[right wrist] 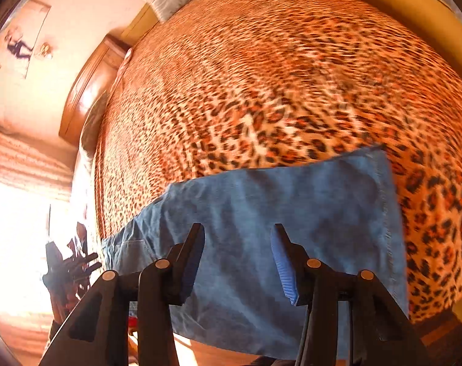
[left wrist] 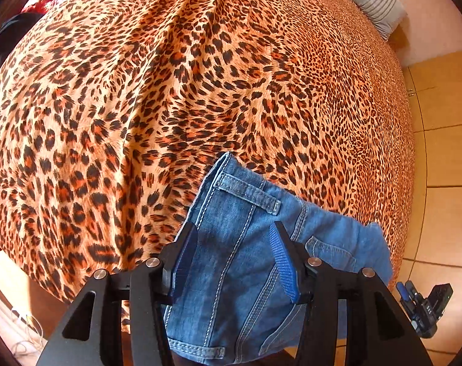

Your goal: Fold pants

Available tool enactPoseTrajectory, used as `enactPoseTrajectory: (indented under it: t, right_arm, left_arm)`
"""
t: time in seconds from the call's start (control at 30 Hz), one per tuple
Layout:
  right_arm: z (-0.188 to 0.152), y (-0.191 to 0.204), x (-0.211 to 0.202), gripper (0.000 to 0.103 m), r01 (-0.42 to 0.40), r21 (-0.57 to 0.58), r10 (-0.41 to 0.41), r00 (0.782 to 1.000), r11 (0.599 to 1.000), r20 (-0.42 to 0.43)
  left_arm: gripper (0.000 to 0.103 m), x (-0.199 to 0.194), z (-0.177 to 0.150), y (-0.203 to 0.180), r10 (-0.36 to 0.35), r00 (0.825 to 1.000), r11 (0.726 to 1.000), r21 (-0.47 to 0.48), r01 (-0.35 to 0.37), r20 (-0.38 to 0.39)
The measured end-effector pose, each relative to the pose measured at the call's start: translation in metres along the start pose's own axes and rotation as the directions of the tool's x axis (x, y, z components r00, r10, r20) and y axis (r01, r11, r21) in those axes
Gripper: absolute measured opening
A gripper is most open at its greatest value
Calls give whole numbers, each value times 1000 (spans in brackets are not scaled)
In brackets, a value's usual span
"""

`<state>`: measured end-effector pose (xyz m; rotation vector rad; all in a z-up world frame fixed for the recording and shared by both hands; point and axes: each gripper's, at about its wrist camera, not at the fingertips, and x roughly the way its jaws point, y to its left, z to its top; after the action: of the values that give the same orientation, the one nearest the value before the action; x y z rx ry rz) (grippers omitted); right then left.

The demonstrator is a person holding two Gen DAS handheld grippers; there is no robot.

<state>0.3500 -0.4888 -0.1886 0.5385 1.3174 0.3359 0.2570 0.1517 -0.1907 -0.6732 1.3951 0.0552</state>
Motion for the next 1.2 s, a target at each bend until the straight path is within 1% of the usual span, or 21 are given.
enactPoseTrajectory:
  t: [0.23, 0.33, 0.37, 0.43, 0.47, 0.5, 0.53, 0.57, 0.6, 0.63, 0.67, 0.73, 0.8, 0.9, 0.93, 1.0, 1.07, 1.1, 1.13, 1.17, 1.2]
  right_arm:
    - [58, 76, 100, 51, 49, -327, -109, 980, 944, -169]
    - [62, 90, 138, 54, -1, -415, -133, 946, 910, -294]
    - [59, 94, 149, 54, 1, -458, -170, 929, 889, -329]
    - [46, 101, 164, 55, 36, -565, -274, 899, 824, -341]
    - [40, 105, 167, 54, 32, -604, -294, 894, 796, -339]
    - [34, 110, 165, 43, 33, -639, -300, 901, 769, -314]
    - [29, 115, 162, 12, 46, -659, -304, 910, 751, -283]
    - [26, 120, 160, 1, 77, -659, -318, 913, 748, -255]
    - [25, 124, 158, 2, 99, -657, -327, 916, 748, -235]
    - [23, 130, 153, 2, 114, -664, -330, 921, 739, -208]
    - [24, 133, 145, 2, 133, -658, -321, 931, 742, -173]
    - [39, 126, 138, 2, 152, -575, -284, 947, 804, -147]
    - [40, 117, 147, 2, 187, -529, -314, 936, 827, -161]
    - [40, 113, 162, 3, 259, -516, -386, 909, 817, -156]
    - [39, 113, 161, 9, 272, -500, -392, 907, 822, -152]
    - [40, 114, 153, 9, 278, -465, -373, 919, 841, -126]
    - [39, 115, 136, 17, 250, -428, -321, 942, 868, -102]
    - [37, 116, 128, 31, 248, -409, -307, 948, 878, -84]
    - [35, 116, 120, 40, 241, -388, -290, 954, 890, -73]
    - [33, 115, 113, 41, 225, -365, -267, 961, 903, -68]
    - [30, 113, 106, 41, 206, -341, -243, 967, 917, -70]
  left_arm:
    - [50, 22, 17, -4, -23, 999, 997, -70, 21, -22]
    - [56, 30, 22, 1, -77, 997, 993, -91, 75, -25]
    - [63, 32, 23, 2, -98, 995, 992, -86, 94, -34]
    - [65, 40, 25, 7, -114, 991, 992, -60, 109, -69]
    - [64, 47, 26, 7, -117, 988, 993, -31, 114, -100]
    - [62, 53, 26, 5, -104, 986, 994, 17, 107, -133]
    - [47, 58, 25, 0, -52, 987, 994, 88, 66, -150]
    - [7, 63, 24, -7, 22, 990, 985, 171, 3, -142]
    - [0, 66, 24, -14, 81, 988, 973, 224, -51, -130]
    - [0, 65, 22, -16, 103, 987, 969, 236, -72, -121]
    - [0, 62, 22, -18, 104, 990, 967, 241, -78, -97]
    - [0, 62, 21, -24, 176, 984, 941, 297, -164, -13]
    - [0, 79, 24, -21, 273, 962, 911, 326, -254, -12]
    - [1, 80, 33, -5, 209, 977, 950, 247, -190, -51]
    - [1, 72, 35, 1, 186, 981, 962, 213, -172, -46]
    - [4, 50, 36, 10, 146, 989, 974, 177, -141, -19]
    - [15, 25, 26, 16, 97, 995, 983, 158, -96, -1]
    - [21, 14, 16, 19, 66, 998, 986, 152, -66, 3]
    - [36, 5, 5, 20, 40, 999, 989, 144, -40, 6]
    - [52, -2, -9, 23, 17, 1000, 991, 130, -18, 10]
    - [58, -5, -24, 27, -12, 1000, 994, 107, 11, 9]
